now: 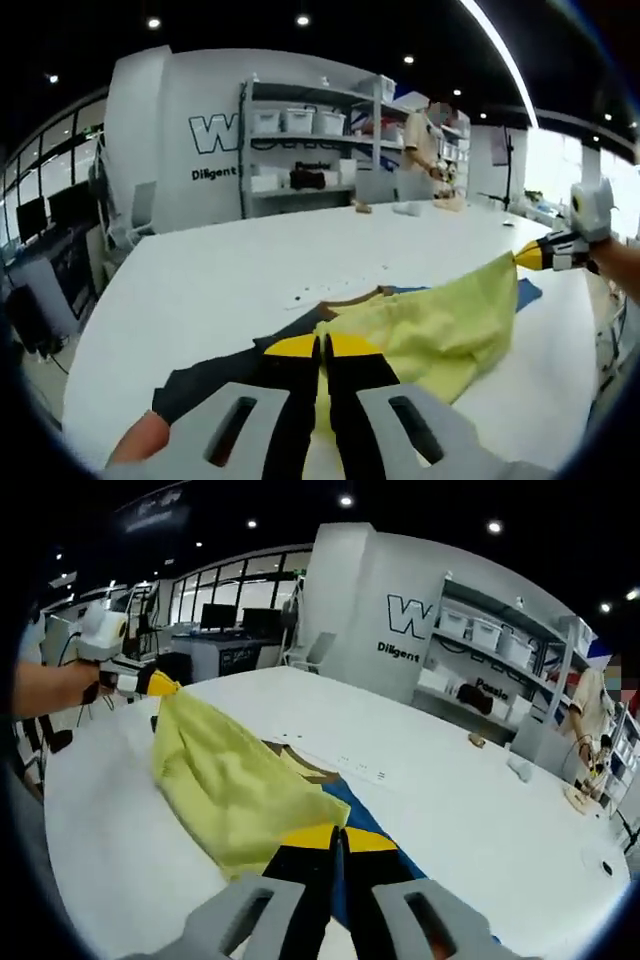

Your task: Fold the garment on the visible template until the final outline fits inside the template.

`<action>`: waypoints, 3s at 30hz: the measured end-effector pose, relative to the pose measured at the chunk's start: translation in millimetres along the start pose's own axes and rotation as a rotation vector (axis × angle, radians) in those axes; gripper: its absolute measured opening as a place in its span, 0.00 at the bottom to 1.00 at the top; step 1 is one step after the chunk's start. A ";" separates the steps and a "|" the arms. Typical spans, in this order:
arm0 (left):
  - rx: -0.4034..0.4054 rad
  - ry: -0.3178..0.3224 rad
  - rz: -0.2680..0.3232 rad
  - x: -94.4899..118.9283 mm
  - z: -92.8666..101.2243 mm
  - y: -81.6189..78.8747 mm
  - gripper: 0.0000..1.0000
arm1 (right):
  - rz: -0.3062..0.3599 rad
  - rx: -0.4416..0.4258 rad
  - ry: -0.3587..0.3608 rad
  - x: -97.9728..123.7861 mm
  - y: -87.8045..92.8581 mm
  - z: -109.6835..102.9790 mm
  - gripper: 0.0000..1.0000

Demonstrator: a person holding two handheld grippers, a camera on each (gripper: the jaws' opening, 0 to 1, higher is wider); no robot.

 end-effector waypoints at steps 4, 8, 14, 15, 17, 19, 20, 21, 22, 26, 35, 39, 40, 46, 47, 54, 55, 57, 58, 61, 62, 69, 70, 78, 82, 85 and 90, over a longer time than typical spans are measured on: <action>-0.003 -0.004 0.021 17.0 -3.5 -4.8 0.00 | 0.023 0.026 -0.013 13.2 -10.2 -4.1 0.00; -0.011 -0.008 0.030 34.0 -6.3 -3.1 0.00 | 0.042 0.047 -0.032 25.5 -15.6 -9.4 0.00; -0.013 -0.004 0.040 53.7 -9.6 2.0 0.00 | 0.056 0.072 -0.053 39.6 -17.7 -12.5 0.00; -0.018 -0.002 0.043 57.6 -9.9 3.0 0.00 | 0.061 0.087 -0.060 43.6 -17.9 -14.2 0.00; -0.022 0.007 0.047 65.3 -8.8 4.7 0.00 | 0.067 0.107 -0.078 47.7 -17.8 -16.1 0.00; -0.028 0.018 0.050 72.6 -7.6 6.9 0.00 | 0.065 0.119 -0.081 51.1 -16.6 -17.2 0.00; -0.029 0.019 0.048 76.0 -7.5 8.6 0.00 | 0.066 0.127 -0.089 53.1 -15.5 -18.1 0.00; -0.031 0.020 0.047 79.3 -7.3 10.3 0.00 | 0.066 0.134 -0.096 55.0 -14.3 -19.0 0.00; -0.034 0.031 0.050 83.0 -6.5 11.8 0.00 | 0.062 0.139 -0.099 56.1 -12.8 -19.4 0.00; -0.045 0.066 0.052 94.9 -2.6 20.1 0.00 | 0.042 0.190 -0.144 63.5 -3.2 -25.8 0.00; -0.129 0.189 0.022 110.1 9.4 44.1 0.00 | -0.013 0.293 -0.240 68.9 20.7 -36.7 0.00; -0.226 0.282 -0.033 117.2 21.8 64.7 0.00 | -0.107 0.404 -0.316 68.6 47.1 -48.8 0.00; -0.234 0.292 -0.042 117.9 22.6 67.9 0.00 | -0.126 0.426 -0.329 68.5 52.1 -50.6 0.00; -0.313 0.380 -0.143 122.2 27.3 100.2 0.00 | -0.237 0.532 -0.427 68.6 83.3 -62.5 0.00; -0.329 0.393 -0.160 123.4 28.7 105.2 0.00 | -0.252 0.538 -0.445 69.4 87.5 -65.5 0.00; -0.398 0.491 -0.255 136.2 44.8 138.9 0.00 | -0.397 0.628 -0.559 73.1 124.0 -80.5 0.00; -0.404 0.497 -0.266 137.9 46.1 141.9 0.00 | -0.406 0.632 -0.570 74.1 126.7 -82.0 0.00; -0.413 0.521 -0.281 142.6 50.1 148.3 0.00 | -0.420 0.633 -0.582 75.8 131.6 -83.3 0.00; -0.418 0.522 -0.291 145.3 51.4 152.6 0.00 | -0.429 0.632 -0.592 77.2 134.6 -83.9 0.00; -0.425 0.539 -0.301 150.5 55.3 158.9 0.00 | -0.449 0.636 -0.603 80.6 141.2 -84.9 0.00; -0.438 0.545 -0.310 154.5 57.5 162.0 0.00 | -0.453 0.635 -0.609 81.6 142.1 -85.7 0.00; -0.443 0.573 -0.329 170.9 63.9 177.7 0.00 | -0.523 0.689 -0.688 99.2 158.8 -102.7 0.00; -0.440 0.577 -0.330 173.9 65.1 181.6 0.00 | -0.536 0.702 -0.692 102.2 162.5 -104.8 0.00; -0.423 0.582 -0.307 194.5 77.5 186.9 0.00 | -0.553 0.712 -0.716 117.0 169.3 -113.1 0.00; -0.438 0.587 -0.290 197.3 72.1 194.7 0.00 | -0.567 0.720 -0.728 122.5 173.6 -114.8 0.00; -0.452 0.596 -0.277 200.5 73.3 197.0 0.00 | -0.582 0.731 -0.735 127.8 177.5 -117.0 0.00; -0.469 0.601 -0.271 202.0 72.0 199.6 0.00 | -0.585 0.729 -0.753 135.5 178.9 -122.2 0.00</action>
Point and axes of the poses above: the point that each gripper's makers call its tool centre point, and the gripper's own axes: x roughly backward along the fingers, z roughly to its right, y roughly out of its underside, the point moved 6 cm from there along x, roughly backward along the fingers, and after that the axes turned 5 degrees about -x, right-handed, at the moved point
